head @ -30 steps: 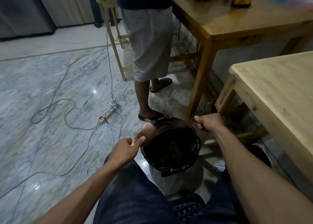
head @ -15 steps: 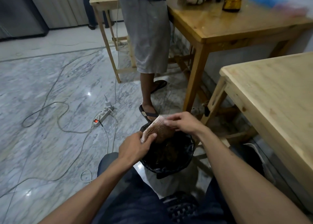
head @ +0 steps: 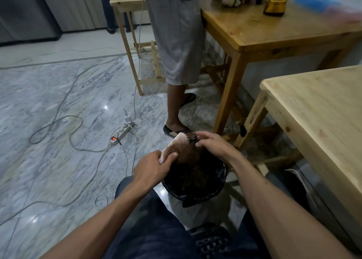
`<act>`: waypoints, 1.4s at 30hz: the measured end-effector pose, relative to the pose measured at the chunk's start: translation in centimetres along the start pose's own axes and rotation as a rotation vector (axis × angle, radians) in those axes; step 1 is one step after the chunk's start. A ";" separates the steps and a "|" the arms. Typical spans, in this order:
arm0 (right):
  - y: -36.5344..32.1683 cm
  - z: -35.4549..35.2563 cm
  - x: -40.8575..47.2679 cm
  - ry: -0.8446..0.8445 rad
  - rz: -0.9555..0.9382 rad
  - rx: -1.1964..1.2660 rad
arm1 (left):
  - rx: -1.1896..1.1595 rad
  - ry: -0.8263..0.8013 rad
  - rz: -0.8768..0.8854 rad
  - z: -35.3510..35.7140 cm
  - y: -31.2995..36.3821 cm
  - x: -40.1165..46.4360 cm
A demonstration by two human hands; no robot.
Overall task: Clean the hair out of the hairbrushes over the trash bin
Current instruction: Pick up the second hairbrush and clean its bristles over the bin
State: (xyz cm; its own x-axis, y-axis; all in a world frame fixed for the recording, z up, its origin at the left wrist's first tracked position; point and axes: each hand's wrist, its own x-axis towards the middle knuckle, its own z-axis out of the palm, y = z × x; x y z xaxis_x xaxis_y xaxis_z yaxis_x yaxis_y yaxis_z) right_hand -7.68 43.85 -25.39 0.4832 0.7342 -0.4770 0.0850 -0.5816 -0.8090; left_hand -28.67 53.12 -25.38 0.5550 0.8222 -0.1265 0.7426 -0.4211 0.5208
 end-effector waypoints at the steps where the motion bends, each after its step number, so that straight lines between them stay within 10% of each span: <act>1: 0.1 0.3 0.0 -0.064 -0.013 0.020 | -0.009 -0.003 0.002 0.0 0.2 0.0; 4: 0.9 1.0 0.0 -0.095 -0.066 -0.024 | -0.051 -0.020 -0.019 -0.1 0.5 0.1; 14: 1.4 0.1 2.1 0.590 0.248 0.097 | -0.122 -0.081 -0.074 -0.8 -0.5 0.3; 27: 0.3 1.5 -0.8 -0.106 -0.057 0.070 | -0.257 -0.217 -0.073 -0.6 1.9 0.1; 42: 1.6 1.0 1.3 0.397 0.164 0.178 | -0.433 -0.252 -0.110 -1.1 0.5 -0.2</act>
State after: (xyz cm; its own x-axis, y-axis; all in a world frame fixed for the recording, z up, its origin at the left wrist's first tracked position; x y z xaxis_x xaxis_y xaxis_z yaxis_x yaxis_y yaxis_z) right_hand -7.82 44.20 -27.69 0.7769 0.4264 -0.4632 -0.1545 -0.5841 -0.7968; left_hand -28.82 53.18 -24.13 0.5952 0.7122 -0.3723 0.6082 -0.0963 0.7879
